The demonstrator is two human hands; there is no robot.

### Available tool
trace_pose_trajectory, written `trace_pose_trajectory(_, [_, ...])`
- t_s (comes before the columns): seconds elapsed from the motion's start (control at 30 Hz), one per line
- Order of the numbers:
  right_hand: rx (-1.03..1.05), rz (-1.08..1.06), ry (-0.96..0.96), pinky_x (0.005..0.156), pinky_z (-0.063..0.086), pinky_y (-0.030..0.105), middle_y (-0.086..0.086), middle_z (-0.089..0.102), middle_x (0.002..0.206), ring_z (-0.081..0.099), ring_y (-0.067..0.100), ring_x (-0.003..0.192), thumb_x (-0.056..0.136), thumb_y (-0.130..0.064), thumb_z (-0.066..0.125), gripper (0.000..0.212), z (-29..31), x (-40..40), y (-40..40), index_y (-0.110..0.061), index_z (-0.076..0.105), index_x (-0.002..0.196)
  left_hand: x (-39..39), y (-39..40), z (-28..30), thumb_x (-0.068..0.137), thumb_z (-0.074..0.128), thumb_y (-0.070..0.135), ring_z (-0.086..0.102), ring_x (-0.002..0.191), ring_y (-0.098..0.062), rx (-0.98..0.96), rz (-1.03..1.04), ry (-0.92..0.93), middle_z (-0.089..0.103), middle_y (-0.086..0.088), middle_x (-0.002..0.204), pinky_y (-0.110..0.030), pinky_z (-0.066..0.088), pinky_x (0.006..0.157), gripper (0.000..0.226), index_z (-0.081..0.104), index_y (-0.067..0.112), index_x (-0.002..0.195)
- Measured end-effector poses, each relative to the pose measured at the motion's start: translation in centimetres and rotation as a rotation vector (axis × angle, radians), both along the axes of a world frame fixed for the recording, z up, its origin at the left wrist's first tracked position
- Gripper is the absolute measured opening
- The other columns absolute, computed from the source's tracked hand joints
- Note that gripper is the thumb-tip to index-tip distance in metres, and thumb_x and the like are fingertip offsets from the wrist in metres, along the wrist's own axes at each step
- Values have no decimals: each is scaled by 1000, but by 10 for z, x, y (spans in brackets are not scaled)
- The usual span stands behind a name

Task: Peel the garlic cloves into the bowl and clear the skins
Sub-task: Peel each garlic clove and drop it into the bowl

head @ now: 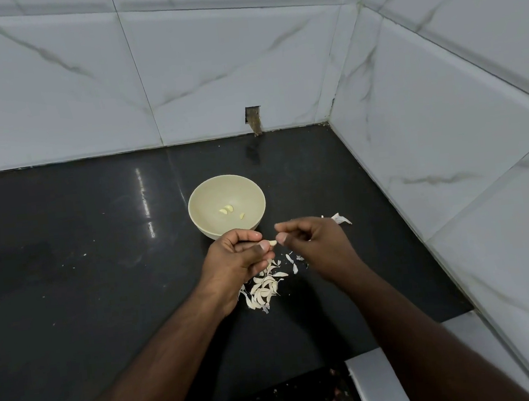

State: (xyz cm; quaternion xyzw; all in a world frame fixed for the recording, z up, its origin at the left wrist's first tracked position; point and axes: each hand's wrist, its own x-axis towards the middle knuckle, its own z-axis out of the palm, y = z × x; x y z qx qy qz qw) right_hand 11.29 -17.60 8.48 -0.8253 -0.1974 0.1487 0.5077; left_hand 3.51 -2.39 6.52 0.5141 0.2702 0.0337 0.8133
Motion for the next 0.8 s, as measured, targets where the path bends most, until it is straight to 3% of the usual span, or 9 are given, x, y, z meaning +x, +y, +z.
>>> trace_pose_trajectory(0.17, [44,103,180,66,50,16,-5,73,80,62,-5,62,90,-5,72,23,-4,-4,3,-6,73,113,0,-1,-4,87,74,3,73,71,-18,74,-22,30,74,-18,84,-23,58,62,11,64,4,94])
trace_pose_trajectory(0.27, [1,105,183,66,53,23,8,74,77,65,6,63,85,-3,74,16,-7,-7,2,-9,76,99,0,-2,-6,91,71,10,72,69,-16,115,-42,28,75,-19,84,-23,59,63,6,69,4,90])
trace_pose_trajectory(0.33, [45,-17,189,63,54,29,16,72,74,66,16,62,83,-2,74,7,-8,-7,3,-6,73,89,1,-3,-9,96,66,13,72,73,-16,159,-45,38,76,-19,89,-23,58,64,11,73,4,95])
trace_pose_trajectory(0.43, [311,-114,440,62,58,29,15,73,77,69,23,68,88,4,66,7,-2,-9,7,1,65,95,1,-3,-11,99,51,-4,74,82,-15,225,-112,59,77,-9,99,-28,59,73,28,71,9,113])
trace_pose_trajectory(0.53, [449,-54,671,70,60,32,17,74,87,71,24,75,92,2,61,15,3,-12,11,0,64,107,-1,-5,-5,95,48,-11,71,80,-9,244,-238,56,76,-2,92,-34,60,81,38,73,13,111])
trace_pose_trajectory(0.7, [209,-240,363,60,49,27,9,68,75,60,16,66,89,-2,66,6,-14,-4,10,-6,69,87,-5,-1,-1,93,49,-7,73,88,-15,242,-211,99,77,-4,106,-37,62,80,35,76,14,104])
trace_pose_trajectory(0.8, [431,-157,613,65,58,24,16,73,95,71,21,80,94,7,55,15,-5,-4,15,-1,67,100,-6,0,-1,95,50,-2,72,90,-18,264,-251,96,77,-4,101,-41,61,84,33,76,16,102])
